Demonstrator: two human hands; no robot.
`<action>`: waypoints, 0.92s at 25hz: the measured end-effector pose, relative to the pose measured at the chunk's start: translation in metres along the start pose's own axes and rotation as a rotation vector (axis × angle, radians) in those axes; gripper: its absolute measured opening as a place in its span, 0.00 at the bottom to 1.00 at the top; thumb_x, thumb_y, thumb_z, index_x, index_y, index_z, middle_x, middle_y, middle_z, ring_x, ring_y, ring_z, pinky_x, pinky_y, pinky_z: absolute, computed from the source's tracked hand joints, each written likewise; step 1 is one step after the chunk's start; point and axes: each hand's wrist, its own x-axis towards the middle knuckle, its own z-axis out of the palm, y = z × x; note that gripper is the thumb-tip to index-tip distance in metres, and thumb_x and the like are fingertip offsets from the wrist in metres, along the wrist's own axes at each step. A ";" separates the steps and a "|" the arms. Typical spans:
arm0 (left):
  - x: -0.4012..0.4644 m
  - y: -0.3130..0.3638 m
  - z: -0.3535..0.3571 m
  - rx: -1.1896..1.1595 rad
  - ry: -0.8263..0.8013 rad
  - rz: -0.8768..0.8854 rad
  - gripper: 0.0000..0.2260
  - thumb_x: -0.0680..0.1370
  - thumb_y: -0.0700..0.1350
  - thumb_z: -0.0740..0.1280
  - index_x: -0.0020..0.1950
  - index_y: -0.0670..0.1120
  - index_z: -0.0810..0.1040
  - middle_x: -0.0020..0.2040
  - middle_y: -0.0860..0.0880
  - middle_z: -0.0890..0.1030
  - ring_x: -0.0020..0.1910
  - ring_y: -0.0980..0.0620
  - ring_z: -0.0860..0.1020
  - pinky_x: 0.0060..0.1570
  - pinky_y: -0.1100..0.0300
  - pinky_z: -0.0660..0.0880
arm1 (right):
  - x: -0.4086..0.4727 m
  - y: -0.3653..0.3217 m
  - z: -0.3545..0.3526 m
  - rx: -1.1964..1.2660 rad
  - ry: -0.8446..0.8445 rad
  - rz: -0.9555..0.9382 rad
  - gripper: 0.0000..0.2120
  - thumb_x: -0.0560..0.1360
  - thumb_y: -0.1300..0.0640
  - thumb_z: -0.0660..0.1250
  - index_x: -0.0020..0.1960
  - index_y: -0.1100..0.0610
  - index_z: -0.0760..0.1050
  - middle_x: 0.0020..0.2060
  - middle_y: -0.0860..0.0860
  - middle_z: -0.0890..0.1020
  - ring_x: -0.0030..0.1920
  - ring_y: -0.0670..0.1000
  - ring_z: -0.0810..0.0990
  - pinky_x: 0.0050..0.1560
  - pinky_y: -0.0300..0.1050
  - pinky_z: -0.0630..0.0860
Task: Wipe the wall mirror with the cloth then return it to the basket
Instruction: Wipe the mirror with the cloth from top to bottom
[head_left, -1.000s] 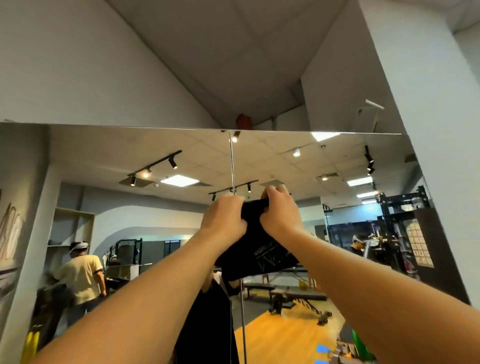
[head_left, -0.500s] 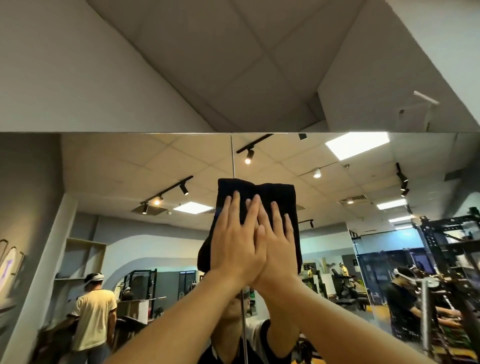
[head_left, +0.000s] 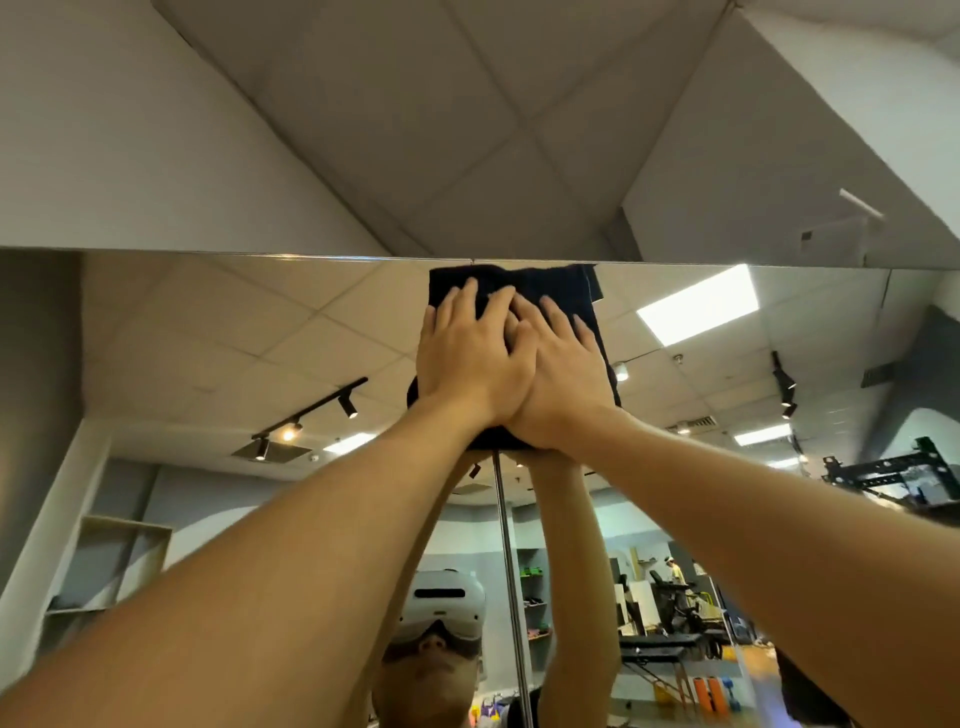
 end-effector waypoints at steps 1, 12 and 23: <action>0.012 -0.002 0.001 -0.001 0.010 -0.008 0.23 0.83 0.57 0.53 0.79 0.57 0.63 0.82 0.48 0.59 0.81 0.48 0.54 0.80 0.49 0.49 | 0.012 0.003 0.002 -0.001 0.016 -0.005 0.40 0.77 0.36 0.61 0.83 0.47 0.49 0.82 0.47 0.54 0.82 0.55 0.48 0.81 0.57 0.49; 0.068 -0.003 0.005 0.013 0.078 -0.018 0.22 0.81 0.60 0.51 0.72 0.56 0.71 0.74 0.47 0.70 0.75 0.45 0.63 0.76 0.45 0.58 | 0.071 0.025 0.006 0.066 0.094 -0.064 0.36 0.75 0.37 0.64 0.79 0.44 0.59 0.78 0.47 0.63 0.79 0.55 0.58 0.78 0.57 0.55; 0.073 0.041 0.033 0.096 0.129 -0.045 0.24 0.80 0.62 0.48 0.69 0.56 0.72 0.73 0.45 0.70 0.74 0.43 0.64 0.76 0.44 0.55 | 0.062 0.071 -0.001 0.075 0.113 -0.082 0.35 0.73 0.39 0.68 0.77 0.44 0.62 0.75 0.47 0.67 0.75 0.52 0.63 0.75 0.52 0.58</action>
